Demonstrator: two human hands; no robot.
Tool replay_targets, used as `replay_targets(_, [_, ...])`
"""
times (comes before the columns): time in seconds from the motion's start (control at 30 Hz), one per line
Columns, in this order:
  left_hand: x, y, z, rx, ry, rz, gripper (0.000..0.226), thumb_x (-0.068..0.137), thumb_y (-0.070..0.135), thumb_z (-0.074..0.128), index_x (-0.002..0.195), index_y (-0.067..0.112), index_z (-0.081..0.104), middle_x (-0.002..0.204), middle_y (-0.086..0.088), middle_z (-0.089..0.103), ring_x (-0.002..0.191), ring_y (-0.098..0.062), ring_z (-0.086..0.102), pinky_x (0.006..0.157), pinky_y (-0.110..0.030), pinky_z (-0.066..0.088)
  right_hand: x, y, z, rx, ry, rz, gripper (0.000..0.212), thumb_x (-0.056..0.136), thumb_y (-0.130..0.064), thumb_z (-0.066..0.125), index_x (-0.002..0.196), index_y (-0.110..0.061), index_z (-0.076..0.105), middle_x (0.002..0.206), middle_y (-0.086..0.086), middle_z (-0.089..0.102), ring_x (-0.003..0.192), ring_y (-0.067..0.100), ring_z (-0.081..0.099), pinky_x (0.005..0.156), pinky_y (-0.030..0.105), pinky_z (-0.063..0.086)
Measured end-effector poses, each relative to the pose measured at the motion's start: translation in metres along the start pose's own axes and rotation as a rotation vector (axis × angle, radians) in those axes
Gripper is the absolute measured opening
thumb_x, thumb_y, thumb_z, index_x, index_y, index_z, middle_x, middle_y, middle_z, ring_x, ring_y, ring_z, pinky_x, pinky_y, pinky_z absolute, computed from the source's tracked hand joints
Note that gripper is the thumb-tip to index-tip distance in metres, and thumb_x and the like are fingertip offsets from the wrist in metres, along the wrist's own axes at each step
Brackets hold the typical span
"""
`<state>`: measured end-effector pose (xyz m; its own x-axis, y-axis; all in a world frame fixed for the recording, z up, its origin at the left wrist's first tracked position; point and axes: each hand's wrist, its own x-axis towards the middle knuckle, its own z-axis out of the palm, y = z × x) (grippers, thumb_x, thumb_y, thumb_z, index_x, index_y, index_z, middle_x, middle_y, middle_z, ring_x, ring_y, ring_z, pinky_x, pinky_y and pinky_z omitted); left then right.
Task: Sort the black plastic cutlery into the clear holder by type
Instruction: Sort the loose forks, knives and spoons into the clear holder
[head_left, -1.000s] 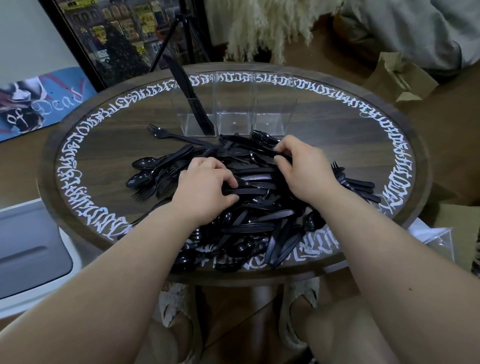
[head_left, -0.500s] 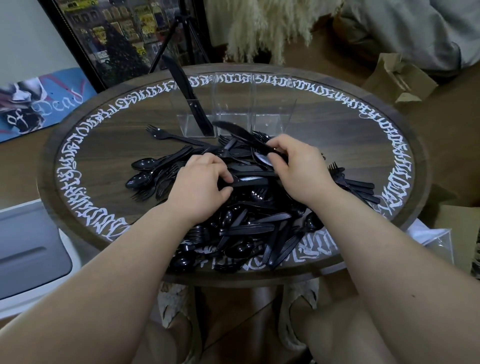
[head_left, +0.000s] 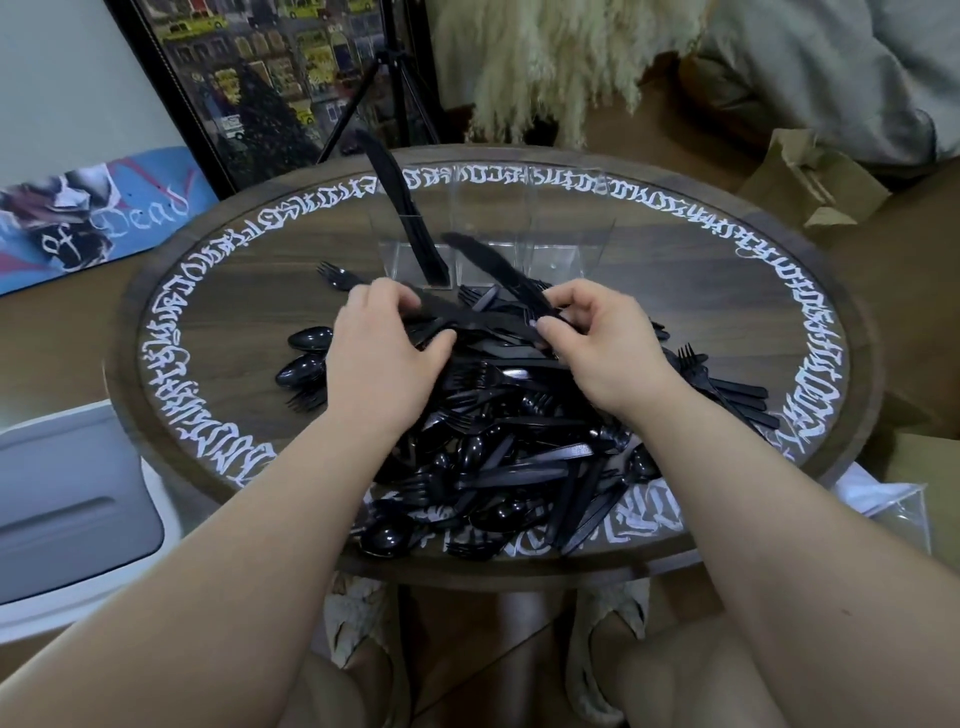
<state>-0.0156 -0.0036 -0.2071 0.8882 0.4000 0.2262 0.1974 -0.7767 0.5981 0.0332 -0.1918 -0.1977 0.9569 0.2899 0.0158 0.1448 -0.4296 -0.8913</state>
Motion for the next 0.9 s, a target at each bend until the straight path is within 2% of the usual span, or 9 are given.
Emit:
replay_targets(0.1, [0.003,0.003,-0.002,-0.049,-0.095,-0.132,0.021,0.089,0.041,0.06,0.085,0.021,0.06,0.08,0.008,0.06,0.083,-0.016,0.057,0.072,-0.028,0.038,0.0,-0.004,0.002,0.083,0.032,0.018,0.019,0.091,-0.011,0.06,0.086,-0.029,0.062,0.082,0.002,0.072,0.073,0.012,0.065,0.076,0.033,0.052])
replay_targets(0.17, [0.002,0.008,0.001,-0.108,-0.176,-0.15,0.037,0.094,0.043,0.052,0.08,0.012,0.067,0.074,0.0,0.066,0.077,-0.021,0.06,0.068,-0.031,0.04,0.0,-0.007,0.006,0.1,0.01,0.011,0.02,0.091,-0.009,0.06,0.086,-0.029,0.062,0.08,0.002,0.072,0.071,0.009,0.064,0.075,0.03,0.05])
replay_targets(0.23, [0.003,0.013,0.005,-0.291,-0.182,-0.221,0.042,0.094,0.042,0.053,0.079,0.006,0.069,0.073,-0.007,0.069,0.07,-0.022,0.061,0.072,-0.035,0.047,-0.001,-0.01,0.011,0.107,-0.022,0.014,0.02,0.091,-0.008,0.06,0.086,-0.027,0.063,0.074,-0.002,0.07,0.067,0.007,0.062,0.072,0.031,0.05])
replay_targets(0.3, [0.004,0.019,0.006,-0.536,-0.158,-0.338,0.032,0.093,0.034,0.057,0.074,0.012,0.068,0.072,-0.003,0.07,0.064,-0.012,0.061,0.066,-0.031,0.048,-0.001,-0.011,0.016,0.111,-0.036,0.013,0.02,0.09,-0.008,0.06,0.085,-0.027,0.063,0.067,-0.009,0.068,0.065,0.01,0.06,0.07,0.037,0.05])
replay_targets(0.43, [0.009,0.028,0.003,-0.844,-0.115,-0.438,0.023,0.099,0.018,0.047,0.076,0.016,0.049,0.082,-0.002,0.071,0.064,-0.006,0.067,0.053,-0.018,0.044,-0.001,-0.015,0.019,0.135,0.017,0.027,0.021,0.091,-0.01,0.059,0.084,-0.03,0.063,0.06,-0.021,0.06,0.057,0.005,0.054,0.063,0.031,0.05])
replay_targets(0.53, [0.008,0.028,-0.003,-0.841,-0.113,-0.386,0.02,0.101,0.016,0.042,0.081,0.015,0.047,0.073,-0.001,0.067,0.063,-0.008,0.066,0.054,-0.018,0.047,0.001,-0.017,0.018,0.192,0.075,0.055,0.024,0.09,-0.01,0.06,0.081,-0.031,0.064,0.06,-0.022,0.061,0.063,0.007,0.057,0.077,0.038,0.054])
replay_targets(0.7, [0.005,0.025,-0.001,-0.837,-0.185,-0.34,0.019,0.101,0.014,0.041,0.089,0.018,0.056,0.065,0.004,0.056,0.065,-0.01,0.069,0.075,-0.035,0.053,0.003,-0.025,0.025,0.31,0.078,0.102,0.025,0.088,-0.005,0.062,0.082,-0.028,0.07,0.078,-0.005,0.072,0.073,0.009,0.065,0.08,0.032,0.056])
replay_targets(0.83, [0.001,0.029,-0.001,-0.839,-0.251,-0.336,0.019,0.099,0.014,0.044,0.087,0.022,0.056,0.068,0.004,0.056,0.067,-0.011,0.069,0.061,-0.029,0.053,0.004,-0.032,0.033,0.373,0.075,0.135,0.018,0.086,-0.002,0.064,0.088,-0.019,0.068,0.081,0.007,0.071,0.076,0.018,0.066,0.074,0.026,0.056])
replay_targets(0.9, [-0.001,0.03,-0.001,-0.829,-0.272,-0.321,0.02,0.098,0.013,0.045,0.085,0.021,0.057,0.069,0.002,0.058,0.065,-0.017,0.066,0.054,-0.027,0.052,0.003,-0.035,0.038,0.416,0.063,0.149,0.011,0.086,0.0,0.064,0.091,-0.01,0.067,0.081,0.017,0.069,0.073,0.021,0.065,0.07,0.029,0.057])
